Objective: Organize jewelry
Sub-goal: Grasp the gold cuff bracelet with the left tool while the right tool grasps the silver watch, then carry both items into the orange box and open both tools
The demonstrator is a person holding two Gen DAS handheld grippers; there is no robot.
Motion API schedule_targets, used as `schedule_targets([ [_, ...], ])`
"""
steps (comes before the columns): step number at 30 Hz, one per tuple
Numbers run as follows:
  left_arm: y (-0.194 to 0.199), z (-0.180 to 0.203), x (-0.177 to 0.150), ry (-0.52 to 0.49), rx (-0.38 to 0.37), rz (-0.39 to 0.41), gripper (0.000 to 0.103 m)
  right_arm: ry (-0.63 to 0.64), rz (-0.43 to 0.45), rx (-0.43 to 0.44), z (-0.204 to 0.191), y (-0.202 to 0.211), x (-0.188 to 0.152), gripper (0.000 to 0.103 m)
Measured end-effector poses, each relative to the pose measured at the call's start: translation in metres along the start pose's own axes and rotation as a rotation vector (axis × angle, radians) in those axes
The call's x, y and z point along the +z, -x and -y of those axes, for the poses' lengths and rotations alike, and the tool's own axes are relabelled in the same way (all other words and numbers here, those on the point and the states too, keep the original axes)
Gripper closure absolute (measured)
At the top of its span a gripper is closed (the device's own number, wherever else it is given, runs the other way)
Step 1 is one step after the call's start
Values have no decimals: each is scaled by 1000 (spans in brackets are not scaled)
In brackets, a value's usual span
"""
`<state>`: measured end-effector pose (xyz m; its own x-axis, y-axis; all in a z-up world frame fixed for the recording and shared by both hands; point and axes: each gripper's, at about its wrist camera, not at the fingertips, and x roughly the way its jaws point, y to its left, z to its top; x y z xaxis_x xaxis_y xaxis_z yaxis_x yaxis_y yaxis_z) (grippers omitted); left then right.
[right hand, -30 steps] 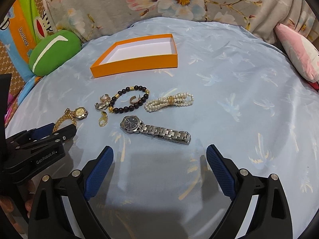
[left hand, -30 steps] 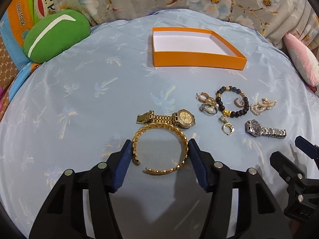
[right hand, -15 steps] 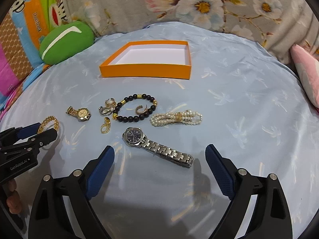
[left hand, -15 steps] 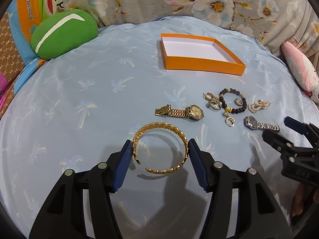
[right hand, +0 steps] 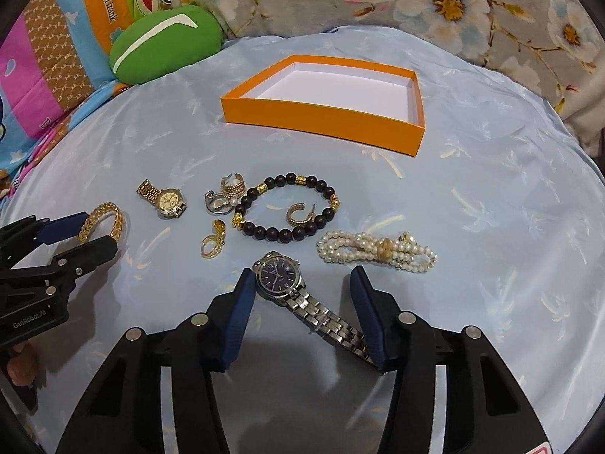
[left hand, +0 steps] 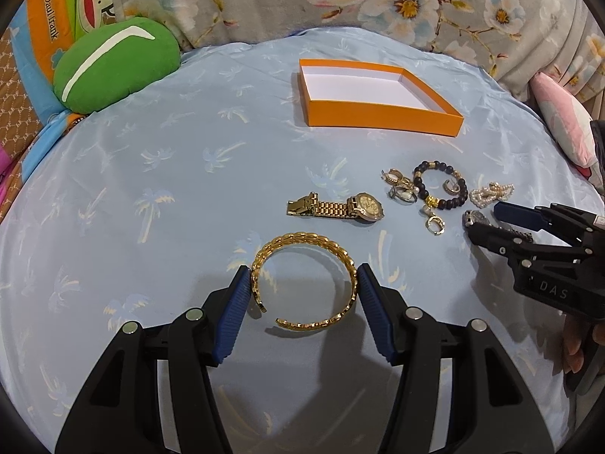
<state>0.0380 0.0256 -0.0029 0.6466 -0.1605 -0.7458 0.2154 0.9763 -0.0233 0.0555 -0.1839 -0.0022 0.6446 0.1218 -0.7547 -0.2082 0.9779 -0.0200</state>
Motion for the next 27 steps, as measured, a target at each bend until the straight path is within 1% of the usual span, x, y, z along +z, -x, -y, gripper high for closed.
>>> schedule_targets([
  [1, 0, 0, 0, 3, -1, 0, 47, -1, 2, 5, -1, 0, 0, 68],
  [2, 0, -1, 0, 5, -2, -1, 47, -5, 4, 8, -2, 1, 0, 75],
  [3, -1, -1, 0, 7, -3, -2, 47, -8, 5, 8, -3, 1, -1, 79],
  [7, -1, 0, -1, 4, -4, -1, 47, -28, 6, 1, -6, 3, -2, 79],
  [11, 0, 1, -1, -4, -1, 6, 47, -90, 16, 1, -5, 7, -7, 79],
  [19, 6, 2, 1, 0, -6, 13, 47, -211, 79, -18, 3, 32, -17, 80],
  [22, 14, 5, 8, -7, -8, 37, 47, -232, 101, -28, 6, 43, -13, 80],
  [27, 21, 9, 32, -22, -7, 79, 47, -275, 140, -17, 21, 54, 9, 80],
])
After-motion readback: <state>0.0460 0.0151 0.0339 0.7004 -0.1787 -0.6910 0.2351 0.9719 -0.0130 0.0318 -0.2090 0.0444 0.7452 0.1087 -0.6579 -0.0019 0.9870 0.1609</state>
